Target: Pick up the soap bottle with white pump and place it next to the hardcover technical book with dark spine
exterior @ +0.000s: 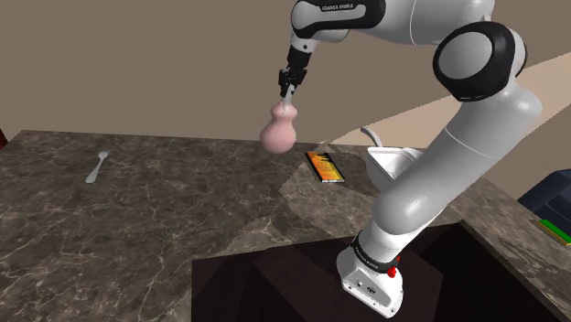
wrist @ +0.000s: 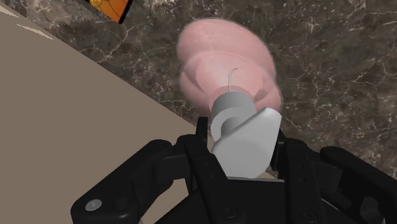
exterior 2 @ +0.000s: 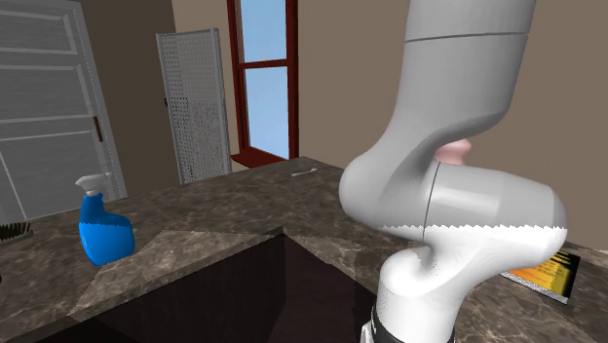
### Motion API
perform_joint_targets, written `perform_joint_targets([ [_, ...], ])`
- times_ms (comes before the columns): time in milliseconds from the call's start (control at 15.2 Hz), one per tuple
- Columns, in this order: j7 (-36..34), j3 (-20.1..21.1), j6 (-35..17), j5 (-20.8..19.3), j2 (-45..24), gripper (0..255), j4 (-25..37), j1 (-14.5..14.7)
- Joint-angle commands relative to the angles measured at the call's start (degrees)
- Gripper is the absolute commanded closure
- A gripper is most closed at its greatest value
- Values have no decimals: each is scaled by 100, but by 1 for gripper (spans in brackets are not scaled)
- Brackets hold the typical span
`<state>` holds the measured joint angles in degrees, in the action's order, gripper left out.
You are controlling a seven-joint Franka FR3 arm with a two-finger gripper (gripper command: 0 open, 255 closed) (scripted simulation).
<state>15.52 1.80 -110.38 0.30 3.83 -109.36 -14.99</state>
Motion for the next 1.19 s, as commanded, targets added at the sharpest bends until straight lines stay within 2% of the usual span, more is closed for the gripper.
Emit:
perform_joint_targets([
  [0,262,-135,41,10,-225,255,279,-117],
  [132,487,-247,90,29,-451,255,552,-224],
  [1122,499,-245,-1001,37,-636,255,-355,-225],
])
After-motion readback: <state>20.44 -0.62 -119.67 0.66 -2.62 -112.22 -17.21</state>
